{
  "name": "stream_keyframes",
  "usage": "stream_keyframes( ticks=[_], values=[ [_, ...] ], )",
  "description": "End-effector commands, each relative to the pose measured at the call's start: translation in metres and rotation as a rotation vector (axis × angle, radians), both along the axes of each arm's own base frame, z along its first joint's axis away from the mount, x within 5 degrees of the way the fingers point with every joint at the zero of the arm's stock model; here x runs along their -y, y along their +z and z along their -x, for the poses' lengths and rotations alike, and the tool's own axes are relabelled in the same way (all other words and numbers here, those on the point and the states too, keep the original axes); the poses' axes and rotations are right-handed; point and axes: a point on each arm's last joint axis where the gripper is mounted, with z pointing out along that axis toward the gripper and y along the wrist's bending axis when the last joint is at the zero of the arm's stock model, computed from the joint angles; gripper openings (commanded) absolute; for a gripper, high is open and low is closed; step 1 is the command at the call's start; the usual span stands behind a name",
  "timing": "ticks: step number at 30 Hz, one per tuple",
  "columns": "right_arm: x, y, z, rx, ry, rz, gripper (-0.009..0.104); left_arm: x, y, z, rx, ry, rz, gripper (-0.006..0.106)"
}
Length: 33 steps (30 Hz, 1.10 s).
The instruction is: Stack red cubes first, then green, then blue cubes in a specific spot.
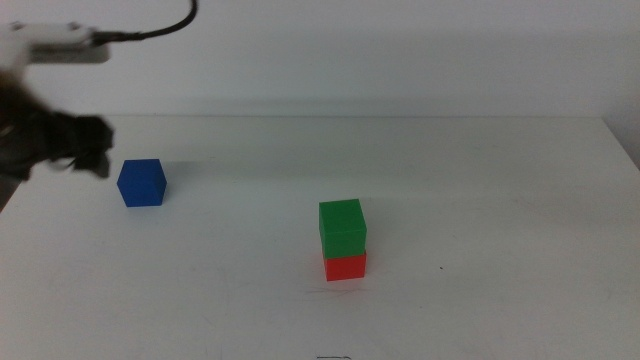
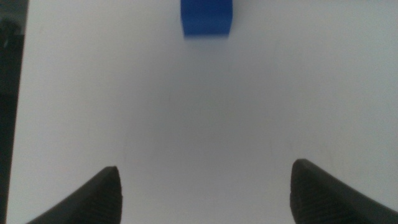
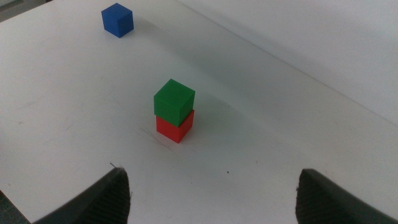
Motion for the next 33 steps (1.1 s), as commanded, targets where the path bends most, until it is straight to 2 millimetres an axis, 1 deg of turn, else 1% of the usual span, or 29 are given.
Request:
stream_keyframes(
  ticks=[1, 3, 5, 8, 10, 13, 17, 23, 27, 30, 31, 33],
  values=[
    [0.0, 0.012, -0.002, 0.09, 0.0, -0.036, 0.094, 0.002, 0.014, -0.029, 0.068, -0.011, -0.004, 0.091],
    [0.0, 0.012, -0.002, 0.09, 0.0, -0.036, 0.094, 0.003, 0.007, -0.051, 0.035, -0.022, -0.011, 0.091],
    [0.0, 0.012, -0.002, 0.09, 0.0, -0.036, 0.094, 0.004, -0.003, -0.078, -0.004, -0.025, -0.015, 0.091],
    [0.0, 0.012, -0.002, 0.09, 0.0, -0.036, 0.094, 0.006, -0.011, -0.107, -0.025, -0.028, -0.022, 0.091],
    [0.0, 0.012, -0.002, 0.09, 0.0, -0.036, 0.094, 0.006, -0.019, -0.127, -0.042, -0.039, -0.037, 0.091],
    [0.0, 0.012, -0.002, 0.09, 0.0, -0.036, 0.094, 0.002, -0.033, -0.15, -0.074, -0.042, -0.055, 0.091],
    [0.0, 0.012, -0.002, 0.09, 0.0, -0.036, 0.094, -0.004, -0.057, -0.175, -0.104, -0.039, -0.018, 0.091],
    [0.0, 0.012, -0.002, 0.09, 0.0, -0.036, 0.094, -0.009, -0.087, -0.197, -0.131, -0.037, 0.014, 0.091],
    [0.0, 0.012, -0.002, 0.09, -0.001, -0.035, 0.094, -0.009, -0.105, -0.203, -0.155, -0.04, 0.018, 0.089],
    [0.0, 0.012, -0.002, 0.09, -0.001, -0.035, 0.094, -0.01, -0.11, -0.204, -0.164, -0.033, 0.036, 0.079],
    [0.0, 0.012, -0.002, 0.09, -0.001, -0.035, 0.094, -0.009, -0.11, -0.204, -0.164, -0.03, 0.052, 0.072],
    [0.0, 0.012, -0.002, 0.09, -0.001, -0.035, 0.094, -0.011, -0.107, -0.204, -0.169, -0.019, 0.088, 0.056]
  ],
)
